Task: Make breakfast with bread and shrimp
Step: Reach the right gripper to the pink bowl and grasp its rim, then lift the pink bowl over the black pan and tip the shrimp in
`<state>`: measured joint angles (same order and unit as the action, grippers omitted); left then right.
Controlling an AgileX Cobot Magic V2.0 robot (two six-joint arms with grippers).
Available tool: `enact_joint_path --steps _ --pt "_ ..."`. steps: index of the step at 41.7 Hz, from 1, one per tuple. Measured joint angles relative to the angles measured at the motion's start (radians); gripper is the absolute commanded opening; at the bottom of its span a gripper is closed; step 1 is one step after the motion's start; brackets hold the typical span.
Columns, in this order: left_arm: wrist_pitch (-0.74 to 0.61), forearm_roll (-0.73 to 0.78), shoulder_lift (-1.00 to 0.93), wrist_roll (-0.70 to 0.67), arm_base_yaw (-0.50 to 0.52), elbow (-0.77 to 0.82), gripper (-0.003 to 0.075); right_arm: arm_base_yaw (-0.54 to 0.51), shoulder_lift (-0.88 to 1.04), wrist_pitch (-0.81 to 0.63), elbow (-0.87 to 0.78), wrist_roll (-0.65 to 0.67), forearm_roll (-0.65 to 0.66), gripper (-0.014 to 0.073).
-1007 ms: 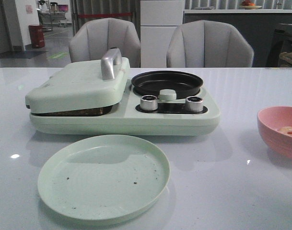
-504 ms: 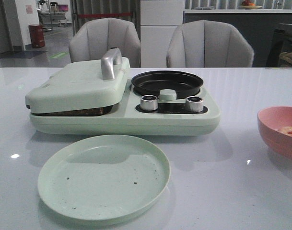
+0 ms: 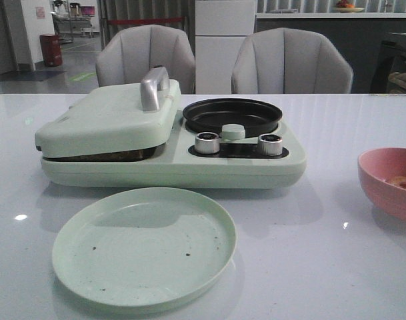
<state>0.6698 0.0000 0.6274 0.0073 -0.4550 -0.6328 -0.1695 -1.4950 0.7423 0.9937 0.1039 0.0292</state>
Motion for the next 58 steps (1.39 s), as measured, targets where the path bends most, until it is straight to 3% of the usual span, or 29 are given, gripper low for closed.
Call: enact_joint_path --steps 11,21,31,47,58 --pt "-0.002 0.000 0.000 0.000 0.000 0.000 0.0102 -0.002 -0.151 -0.107 0.002 -0.001 -0.002 0.0491" --pt "-0.002 0.000 0.000 0.000 0.000 0.000 0.0102 -0.002 -0.200 -0.143 0.004 -0.001 -0.004 0.0178" --pt "-0.004 0.000 0.000 0.000 0.000 0.000 0.0102 -0.002 -0.200 -0.151 0.006 -0.001 -0.010 0.0048" --pt "-0.004 0.000 0.000 0.000 0.000 0.000 0.0102 0.037 -0.158 -0.071 0.123 -0.063 0.007 0.0050" --pt "-0.004 0.000 0.000 0.000 0.000 0.000 0.0102 0.214 -0.088 0.011 0.411 -0.067 0.158 0.0054"
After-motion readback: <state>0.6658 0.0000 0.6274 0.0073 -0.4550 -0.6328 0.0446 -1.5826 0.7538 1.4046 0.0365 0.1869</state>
